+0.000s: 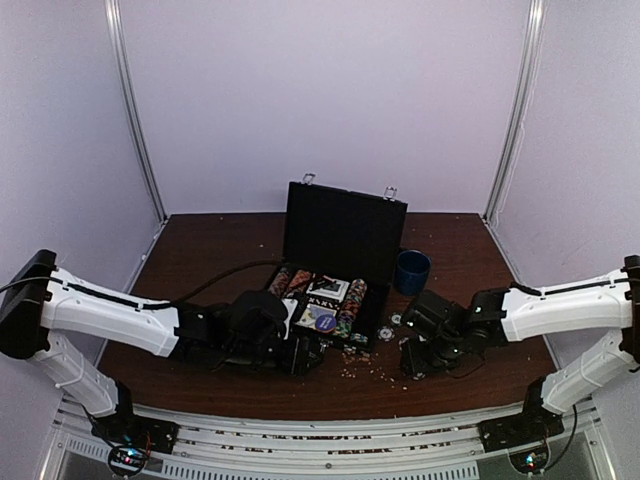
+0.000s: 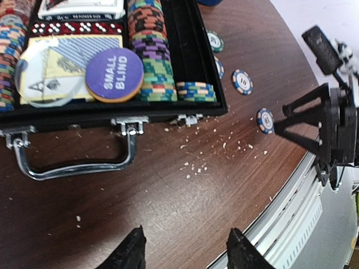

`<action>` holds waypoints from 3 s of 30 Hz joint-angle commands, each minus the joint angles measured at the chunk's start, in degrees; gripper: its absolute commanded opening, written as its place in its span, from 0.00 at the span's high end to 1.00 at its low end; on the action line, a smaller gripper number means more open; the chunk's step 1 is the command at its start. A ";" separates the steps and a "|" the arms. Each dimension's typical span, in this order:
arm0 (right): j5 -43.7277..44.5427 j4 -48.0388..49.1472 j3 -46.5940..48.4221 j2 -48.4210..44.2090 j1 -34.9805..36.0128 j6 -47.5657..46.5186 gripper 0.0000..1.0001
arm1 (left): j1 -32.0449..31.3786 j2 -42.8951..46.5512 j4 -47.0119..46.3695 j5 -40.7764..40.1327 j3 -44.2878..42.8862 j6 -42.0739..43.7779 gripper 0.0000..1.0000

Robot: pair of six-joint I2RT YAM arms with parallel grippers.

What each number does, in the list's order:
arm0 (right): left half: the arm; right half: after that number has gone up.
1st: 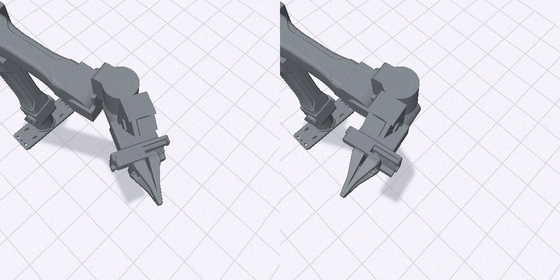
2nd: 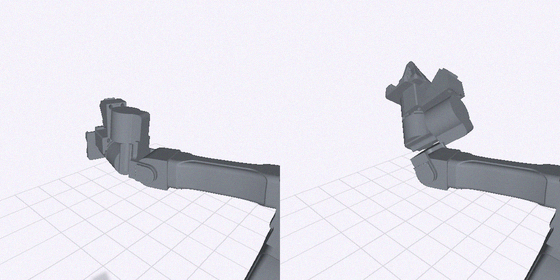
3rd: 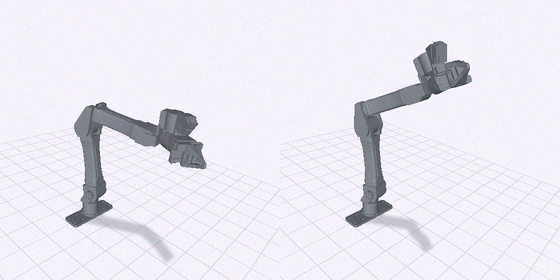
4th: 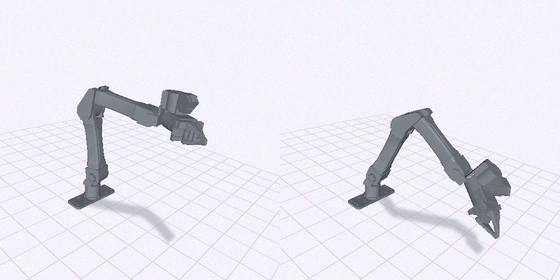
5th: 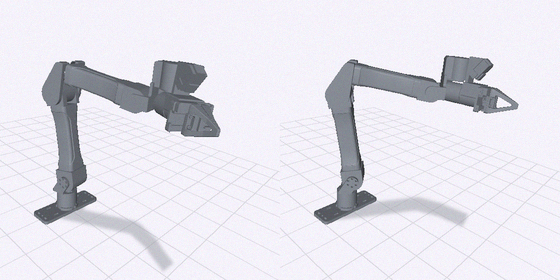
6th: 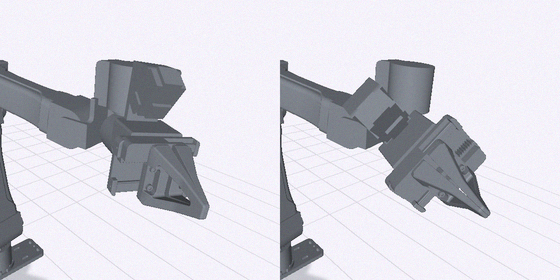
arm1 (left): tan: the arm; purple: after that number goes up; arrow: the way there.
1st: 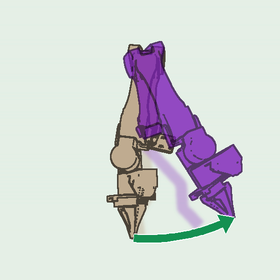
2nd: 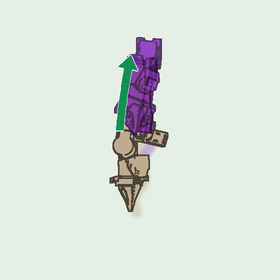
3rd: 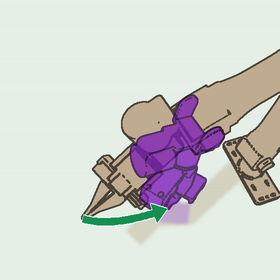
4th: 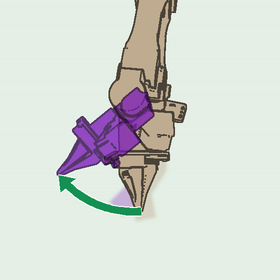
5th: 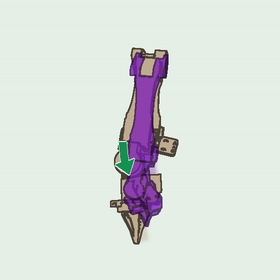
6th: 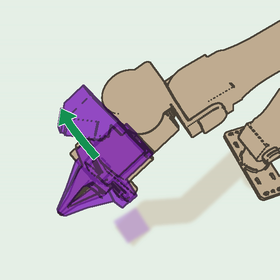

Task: Pack up texas hold em set
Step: Move the poker chip to the corner of the board, then pick up the poker chip from the corner of the board.

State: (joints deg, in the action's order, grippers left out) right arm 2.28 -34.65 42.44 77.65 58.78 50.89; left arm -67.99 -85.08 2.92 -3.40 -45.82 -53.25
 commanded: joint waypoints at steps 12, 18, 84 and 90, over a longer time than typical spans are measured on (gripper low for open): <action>4.62 9.33 -3.18 11.04 -1.00 8.53 0.55 | -3.73 -3.36 -5.73 1.60 -3.34 4.16 0.54; 7.67 4.33 -1.18 9.51 -0.06 10.69 0.52 | -3.73 -3.79 -5.73 4.72 -3.13 7.35 0.53; -6.22 31.71 -24.12 -12.94 19.90 48.96 0.66 | -4.39 -32.80 -20.99 20.97 -15.36 15.11 0.68; -6.21 34.15 -24.51 -9.57 20.47 51.05 0.64 | -5.67 -33.20 -22.01 23.25 -14.44 15.36 0.71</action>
State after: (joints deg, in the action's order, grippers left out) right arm -4.12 -2.83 18.55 66.41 78.59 99.53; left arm -72.29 -116.99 -16.01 17.06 -61.30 -38.02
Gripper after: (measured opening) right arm 0.347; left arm 0.295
